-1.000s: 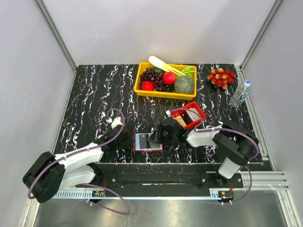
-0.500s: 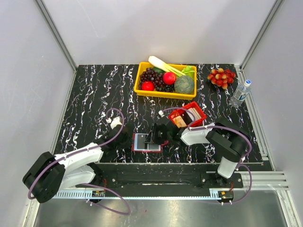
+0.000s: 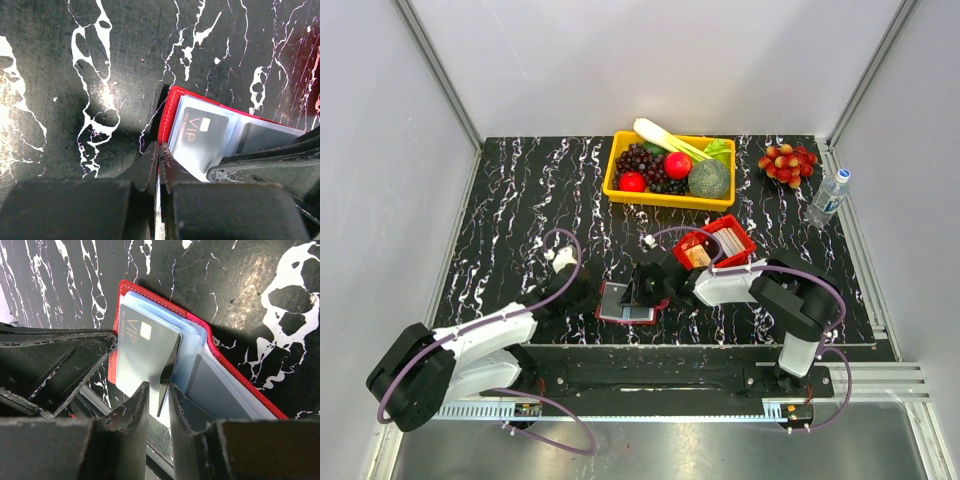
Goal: Put the credit cards into the card holder
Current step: Insert the credit card into the card holder.
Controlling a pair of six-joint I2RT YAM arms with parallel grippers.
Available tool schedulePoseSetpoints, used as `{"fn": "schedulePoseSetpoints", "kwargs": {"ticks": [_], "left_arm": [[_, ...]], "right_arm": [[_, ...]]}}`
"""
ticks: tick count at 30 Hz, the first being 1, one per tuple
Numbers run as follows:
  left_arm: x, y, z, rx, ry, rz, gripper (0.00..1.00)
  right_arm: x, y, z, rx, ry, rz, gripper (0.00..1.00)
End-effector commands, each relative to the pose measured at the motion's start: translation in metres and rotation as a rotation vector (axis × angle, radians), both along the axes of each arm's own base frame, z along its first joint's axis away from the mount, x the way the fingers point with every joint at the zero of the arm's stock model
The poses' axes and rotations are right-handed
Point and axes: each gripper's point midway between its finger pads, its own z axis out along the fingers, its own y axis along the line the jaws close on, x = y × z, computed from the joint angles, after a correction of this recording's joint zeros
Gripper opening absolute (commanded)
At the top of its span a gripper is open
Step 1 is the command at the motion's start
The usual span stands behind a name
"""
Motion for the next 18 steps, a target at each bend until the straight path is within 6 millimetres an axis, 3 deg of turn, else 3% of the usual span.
{"fn": "schedulePoseSetpoints", "kwargs": {"ticks": [1,7,12,18], "left_arm": [[0.006,-0.012,0.015,-0.068,-0.043,-0.011,0.0],[0.007,-0.006,0.021,-0.053,-0.069,-0.001,0.0],[0.009,-0.004,0.034,-0.059,-0.108,0.0,0.0],[0.012,-0.012,0.059,-0.119,-0.174,-0.033,0.0]], "right_arm": [[-0.002,0.016,0.011,0.063,-0.008,0.013,0.27],[0.01,-0.005,0.027,0.014,-0.109,-0.039,0.36],[0.026,-0.025,0.046,-0.068,-0.226,-0.072,0.38],[0.033,-0.027,0.053,-0.114,-0.26,-0.064,0.39]]}}
